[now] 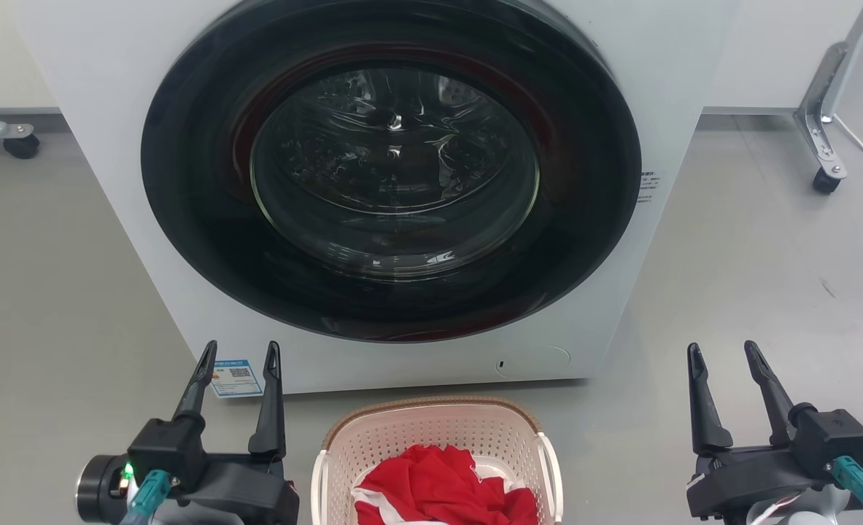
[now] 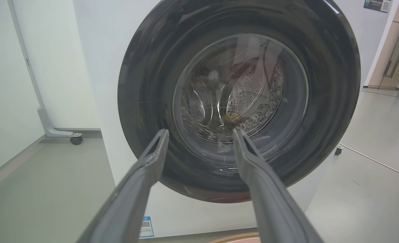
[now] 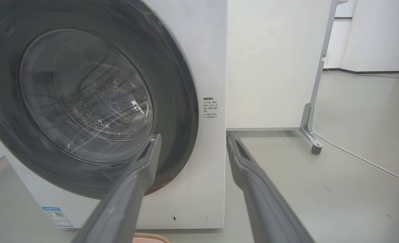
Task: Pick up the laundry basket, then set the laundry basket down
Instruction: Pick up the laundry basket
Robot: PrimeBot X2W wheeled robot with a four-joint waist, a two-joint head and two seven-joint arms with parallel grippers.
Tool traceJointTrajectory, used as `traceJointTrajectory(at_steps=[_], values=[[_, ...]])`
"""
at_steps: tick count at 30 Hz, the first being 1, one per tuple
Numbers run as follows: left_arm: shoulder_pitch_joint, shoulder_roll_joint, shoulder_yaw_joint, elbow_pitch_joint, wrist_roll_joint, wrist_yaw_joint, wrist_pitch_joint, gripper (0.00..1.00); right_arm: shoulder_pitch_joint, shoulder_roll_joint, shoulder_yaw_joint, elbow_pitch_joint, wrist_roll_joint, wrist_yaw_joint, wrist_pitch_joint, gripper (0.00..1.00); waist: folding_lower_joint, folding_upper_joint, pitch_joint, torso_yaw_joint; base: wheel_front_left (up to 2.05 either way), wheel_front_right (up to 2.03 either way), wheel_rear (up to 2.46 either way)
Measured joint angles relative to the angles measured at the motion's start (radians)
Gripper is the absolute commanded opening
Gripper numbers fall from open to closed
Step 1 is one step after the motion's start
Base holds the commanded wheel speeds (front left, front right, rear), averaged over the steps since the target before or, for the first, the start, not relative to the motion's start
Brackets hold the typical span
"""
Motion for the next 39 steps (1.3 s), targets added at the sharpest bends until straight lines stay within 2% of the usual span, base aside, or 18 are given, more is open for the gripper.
traceJointTrajectory(at_steps=[21,39], values=[[0.003,-0.004,0.004,-0.005,0.004,0.007,0.035,1.00,0.000,0.000,0.004,0.011,0.006,0.004,0.000,1.00,0.0000,0.0000,0.018,0.003,0.00,0.00,0.00],[-0.020,-0.020,0.002,-0.033,0.013,0.007,0.041,1.00,-0.044,0.000,0.005,-0.010,0.011,0.006,0.020,1.00,0.0001,0.0001,0.158,0.008,0.00,0.00,0.00]])
